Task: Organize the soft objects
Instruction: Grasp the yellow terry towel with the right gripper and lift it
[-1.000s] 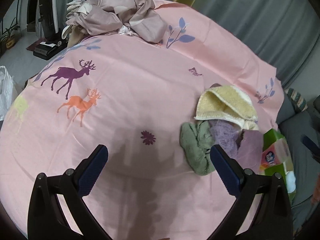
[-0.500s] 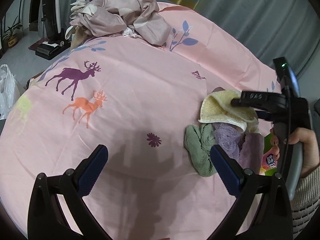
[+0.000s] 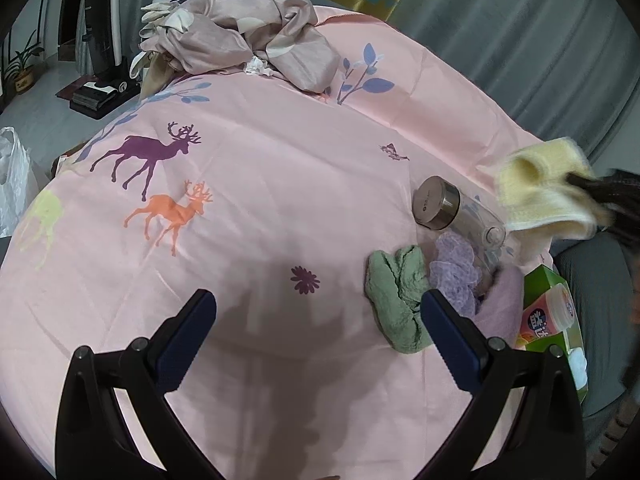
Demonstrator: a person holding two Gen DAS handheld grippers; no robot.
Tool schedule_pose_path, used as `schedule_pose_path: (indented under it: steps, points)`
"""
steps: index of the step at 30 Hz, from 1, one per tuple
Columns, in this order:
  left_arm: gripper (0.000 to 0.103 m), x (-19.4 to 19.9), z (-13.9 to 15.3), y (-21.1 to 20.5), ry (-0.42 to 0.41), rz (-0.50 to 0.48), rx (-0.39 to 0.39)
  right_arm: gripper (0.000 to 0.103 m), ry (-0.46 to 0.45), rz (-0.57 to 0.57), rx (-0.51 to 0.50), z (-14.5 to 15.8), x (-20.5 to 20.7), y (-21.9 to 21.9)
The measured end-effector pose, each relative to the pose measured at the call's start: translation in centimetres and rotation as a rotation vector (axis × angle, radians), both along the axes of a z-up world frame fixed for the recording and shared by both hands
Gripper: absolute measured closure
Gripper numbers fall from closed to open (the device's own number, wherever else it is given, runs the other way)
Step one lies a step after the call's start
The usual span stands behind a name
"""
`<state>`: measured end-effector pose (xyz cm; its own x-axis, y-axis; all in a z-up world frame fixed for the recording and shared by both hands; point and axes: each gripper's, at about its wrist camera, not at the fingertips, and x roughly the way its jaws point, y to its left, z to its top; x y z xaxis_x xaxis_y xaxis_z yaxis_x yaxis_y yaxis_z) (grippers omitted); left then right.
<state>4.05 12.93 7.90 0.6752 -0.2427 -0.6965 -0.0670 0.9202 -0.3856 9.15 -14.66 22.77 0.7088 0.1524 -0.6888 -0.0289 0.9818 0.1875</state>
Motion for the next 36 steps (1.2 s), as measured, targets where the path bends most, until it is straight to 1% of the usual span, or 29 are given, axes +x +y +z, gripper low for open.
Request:
schedule_pose_path:
  steps: [2, 4, 7, 10, 13, 15, 16, 17, 19, 21, 23, 25, 28, 31, 33, 35, 36]
  points:
    - [0.001, 0.0, 0.0, 0.1, -0.001, 0.002, 0.001, 0.081, -0.035, 0.028, 0.044, 1.6, -2.1, -0.4]
    - [0.001, -0.2, 0.2, 0.0, -0.005, 0.003, 0.004, 0.081, -0.062, 0.08, 0.112, 2.8, -4.6, -0.4]
    - [0.001, -0.4, 0.3, 0.1, -0.013, 0.007, 0.004, 0.081, -0.054, 0.16, 0.174, 2.5, -7.5, 0.5]
    - [0.001, -0.4, 0.4, 0.3, -0.012, 0.009, 0.001, 0.081, 0.023, 0.223, 0.271, -0.2, -9.6, 1.5]
    - [0.001, -0.4, 0.4, 0.2, -0.011, 0.01, 0.001, 0.081, 0.146, 0.263, 0.385, -5.0, -10.2, 2.5]
    - [0.001, -0.5, 0.4, 0.2, -0.01, 0.008, 0.0, 0.081, 0.213, 0.249, 0.397, -8.5, -10.1, 3.0]
    - [0.001, -0.5, 0.4, 0.2, -0.009, 0.006, 0.0, 0.081, 0.245, 0.225, 0.396, -10.0, -9.9, 2.9]
    - [0.001, -0.4, 0.3, 0.2, -0.007, 0.002, 0.0, 0.081, 0.297, 0.186, 0.388, -12.1, -9.5, 2.7]
    - [0.001, -0.6, 0.3, -0.1, -0.004, -0.007, -0.003, 0.081, 0.355, 0.131, 0.384, -14.7, -9.2, 2.1]
    - [0.001, -0.8, 0.5, -0.4, -0.002, -0.024, -0.004, 0.081, 0.381, 0.071, 0.373, -16.5, -8.9, 1.0]
    - [0.001, -1.2, 0.8, -1.0, -0.007, -0.046, 0.006, 0.081, 0.374, 0.03, 0.365, -17.2, -8.9, 0.1]
    - [0.002, -1.7, 1.2, -1.8, -0.018, -0.072, 0.019, 0.081, 0.367, 0.029, 0.368, -17.5, -9.1, -0.2]
    - [0.002, -2.5, 1.8, -3.2, -0.027, -0.14, 0.0, 0.081, 0.346, 0.026, 0.332, -17.9, -9.4, -0.1]
    - [0.003, -3.3, 2.3, -4.8, -0.038, -0.222, -0.011, 0.081, 0.339, 0.017, 0.375, -18.3, -9.4, -0.6]
    - [0.004, -3.7, 2.2, -5.8, -0.028, -0.276, -0.032, 0.081, 0.346, 0.008, 0.405, -18.6, -9.9, -1.6]
    - [0.005, -3.9, 1.5, -7.2, 0.018, -0.343, -0.063, 0.081, 0.351, -0.001, 0.42, -18.6, -10.2, -2.2]
    - [0.009, -4.0, 1.2, -7.6, 0.031, -0.36, -0.063, 0.081, 0.352, -0.007, 0.426, -18.6, -10.3, -2.5]
